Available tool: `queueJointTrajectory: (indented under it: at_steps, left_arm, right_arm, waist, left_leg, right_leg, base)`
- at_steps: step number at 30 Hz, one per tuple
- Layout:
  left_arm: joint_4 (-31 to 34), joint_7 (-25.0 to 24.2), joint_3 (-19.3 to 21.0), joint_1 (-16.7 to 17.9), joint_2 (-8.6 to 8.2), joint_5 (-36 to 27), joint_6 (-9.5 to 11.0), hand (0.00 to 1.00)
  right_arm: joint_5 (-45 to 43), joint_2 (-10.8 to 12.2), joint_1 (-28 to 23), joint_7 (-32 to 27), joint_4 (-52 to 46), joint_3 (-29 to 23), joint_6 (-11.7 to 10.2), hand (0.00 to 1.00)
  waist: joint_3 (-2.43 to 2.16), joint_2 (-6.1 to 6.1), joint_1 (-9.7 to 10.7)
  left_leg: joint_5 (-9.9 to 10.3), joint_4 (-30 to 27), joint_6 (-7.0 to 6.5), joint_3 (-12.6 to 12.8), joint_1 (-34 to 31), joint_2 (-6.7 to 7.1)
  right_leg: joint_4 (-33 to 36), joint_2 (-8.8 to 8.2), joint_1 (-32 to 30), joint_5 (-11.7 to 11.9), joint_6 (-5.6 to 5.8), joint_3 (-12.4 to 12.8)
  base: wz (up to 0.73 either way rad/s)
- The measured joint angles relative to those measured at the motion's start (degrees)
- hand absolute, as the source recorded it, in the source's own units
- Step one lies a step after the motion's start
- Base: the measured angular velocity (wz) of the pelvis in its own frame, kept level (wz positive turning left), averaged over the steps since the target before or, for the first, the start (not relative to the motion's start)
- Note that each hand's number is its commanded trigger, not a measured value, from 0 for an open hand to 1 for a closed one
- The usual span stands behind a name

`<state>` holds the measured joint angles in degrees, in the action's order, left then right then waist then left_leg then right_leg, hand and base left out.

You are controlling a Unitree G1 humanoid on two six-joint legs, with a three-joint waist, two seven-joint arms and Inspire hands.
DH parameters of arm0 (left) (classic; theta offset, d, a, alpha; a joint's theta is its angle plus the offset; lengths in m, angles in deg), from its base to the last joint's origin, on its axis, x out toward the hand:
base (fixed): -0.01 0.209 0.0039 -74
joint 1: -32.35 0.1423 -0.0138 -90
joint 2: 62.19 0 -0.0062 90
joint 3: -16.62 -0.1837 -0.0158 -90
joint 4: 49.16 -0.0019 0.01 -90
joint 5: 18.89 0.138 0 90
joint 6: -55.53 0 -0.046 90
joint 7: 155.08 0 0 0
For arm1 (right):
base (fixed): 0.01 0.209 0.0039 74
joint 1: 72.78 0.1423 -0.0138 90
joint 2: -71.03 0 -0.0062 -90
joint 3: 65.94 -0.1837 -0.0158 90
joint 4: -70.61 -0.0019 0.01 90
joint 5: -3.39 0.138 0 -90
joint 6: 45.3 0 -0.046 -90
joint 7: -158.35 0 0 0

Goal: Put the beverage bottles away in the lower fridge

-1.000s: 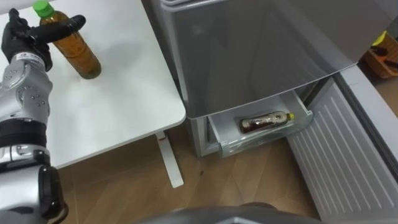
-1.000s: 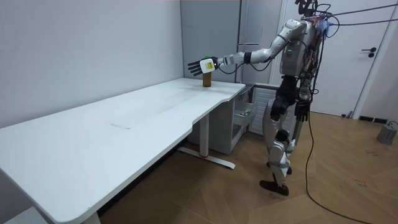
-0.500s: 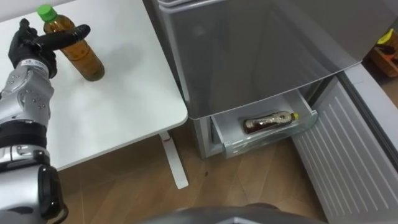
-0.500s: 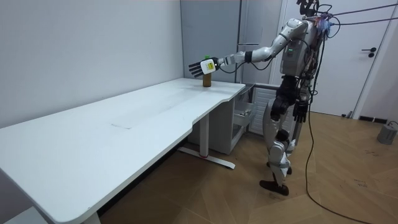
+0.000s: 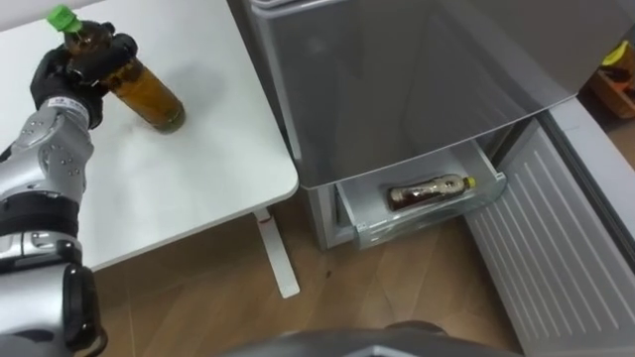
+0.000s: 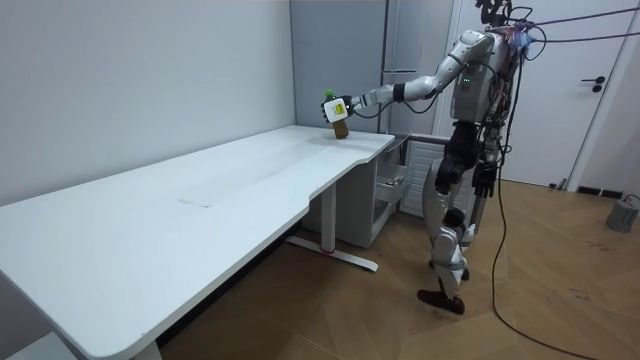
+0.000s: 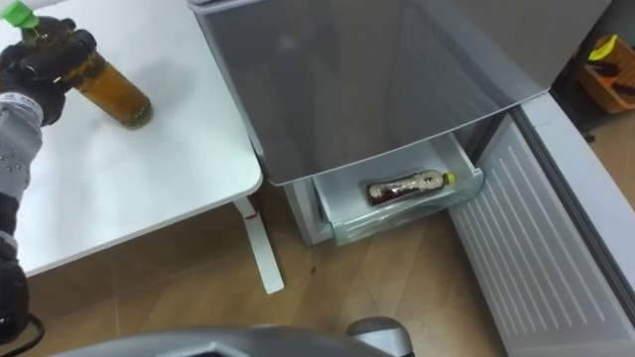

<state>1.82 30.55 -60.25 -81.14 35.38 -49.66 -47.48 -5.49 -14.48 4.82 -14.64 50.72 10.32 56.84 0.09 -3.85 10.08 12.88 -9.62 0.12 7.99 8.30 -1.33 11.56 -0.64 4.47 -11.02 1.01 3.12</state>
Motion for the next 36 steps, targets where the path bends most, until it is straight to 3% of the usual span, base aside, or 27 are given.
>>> queueJointTrajectory:
  at_steps: [16, 25, 36]
  left_arm:
    - [-0.41, -1.13, -0.11, -0.02, -0.01, 0.02, -0.85, 1.00]
    - [-0.28, -0.74, -0.13, -0.50, -0.01, -1.16, -0.83, 1.00]
    - [10.20, 0.31, -4.56, -0.42, -0.49, 1.47, -0.84, 1.00]
  right_arm:
    - [0.64, -0.36, 1.70, 0.01, 3.44, 0.02, 0.01, 0.00]
    - [1.58, -0.73, 2.14, -0.05, 3.39, 0.12, -0.34, 0.00]
    - [1.43, -0.52, 3.51, -0.07, 0.67, 1.29, -0.77, 0.00]
  waist:
    - [0.09, 0.22, 0.66]
    - [-0.04, 1.32, 0.69]
    - [-0.01, 1.42, 0.39]
  left_leg:
    - [0.00, 0.00, 0.00, -0.10, -0.04, 0.01]
    - [-0.01, 0.01, 0.00, -0.09, -0.08, 0.00]
    - [-0.01, -0.64, 0.00, -0.12, -1.92, 0.00]
  right_leg:
    - [0.15, 0.02, -0.36, 0.00, 0.00, 0.14]
    - [0.26, 0.01, -0.25, 0.01, 0.00, 0.10]
    - [0.25, -0.13, -1.16, 0.18, 0.02, -0.24]
  base:
    - [0.00]
    - [0.00]
    - [0.02]
